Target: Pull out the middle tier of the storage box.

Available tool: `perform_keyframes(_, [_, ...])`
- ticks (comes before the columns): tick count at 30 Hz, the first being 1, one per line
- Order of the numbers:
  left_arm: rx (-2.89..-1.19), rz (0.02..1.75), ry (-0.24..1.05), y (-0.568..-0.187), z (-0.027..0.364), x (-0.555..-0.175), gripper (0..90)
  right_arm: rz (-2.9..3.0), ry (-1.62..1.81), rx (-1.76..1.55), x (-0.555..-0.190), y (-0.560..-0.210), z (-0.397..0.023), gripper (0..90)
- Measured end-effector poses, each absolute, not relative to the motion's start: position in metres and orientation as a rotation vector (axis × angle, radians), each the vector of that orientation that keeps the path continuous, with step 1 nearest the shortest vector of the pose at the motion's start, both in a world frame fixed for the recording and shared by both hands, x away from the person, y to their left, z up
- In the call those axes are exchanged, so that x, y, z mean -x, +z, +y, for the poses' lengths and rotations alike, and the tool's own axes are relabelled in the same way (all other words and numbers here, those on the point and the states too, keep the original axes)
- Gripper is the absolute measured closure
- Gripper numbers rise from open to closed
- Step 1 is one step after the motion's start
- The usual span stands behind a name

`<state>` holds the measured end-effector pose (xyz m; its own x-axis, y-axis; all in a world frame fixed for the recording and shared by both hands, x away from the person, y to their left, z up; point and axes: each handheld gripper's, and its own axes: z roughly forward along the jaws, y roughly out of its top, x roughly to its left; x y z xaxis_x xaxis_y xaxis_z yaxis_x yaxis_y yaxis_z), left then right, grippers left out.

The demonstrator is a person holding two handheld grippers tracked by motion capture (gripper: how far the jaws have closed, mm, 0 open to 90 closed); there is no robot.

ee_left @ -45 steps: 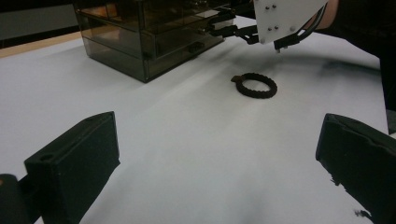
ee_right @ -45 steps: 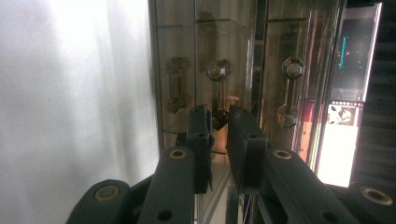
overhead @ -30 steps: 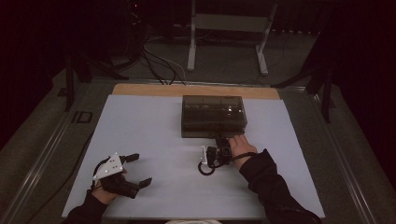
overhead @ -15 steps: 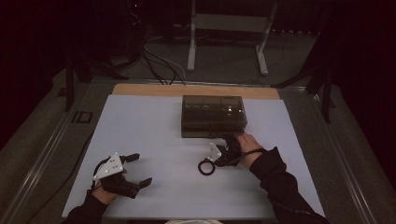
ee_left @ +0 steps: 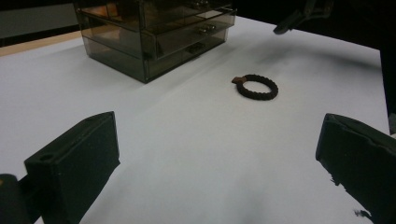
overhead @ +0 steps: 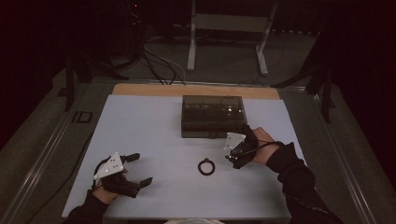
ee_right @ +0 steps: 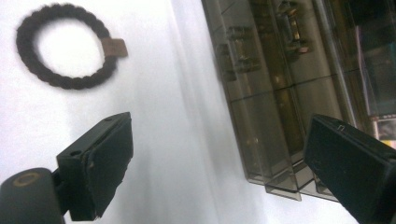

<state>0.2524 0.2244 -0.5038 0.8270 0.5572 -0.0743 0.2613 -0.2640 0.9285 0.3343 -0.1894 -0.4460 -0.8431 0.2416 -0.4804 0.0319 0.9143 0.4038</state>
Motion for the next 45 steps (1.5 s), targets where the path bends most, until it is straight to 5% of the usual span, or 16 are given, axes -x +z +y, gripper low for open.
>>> perform_keyframes(24, [-1.848, 0.632, 0.339, -0.502, 0.228, -0.251, 0.9, 2.79, 0.67, -0.233, -0.365, -0.409, -0.229, 15.3])
perform_keyframes(35, [-1.906, 0.592, 0.345, -0.501, 0.218, -0.248, 0.8, 2.684, 0.772, -0.056, -0.377, -0.417, -0.219, 54.3])
perform_keyframes(45, [-1.911, 0.577, 0.343, -0.503, 0.22, -0.248, 0.9, 2.768, 0.665, -0.003, -0.411, -0.431, -0.213, 66.8])
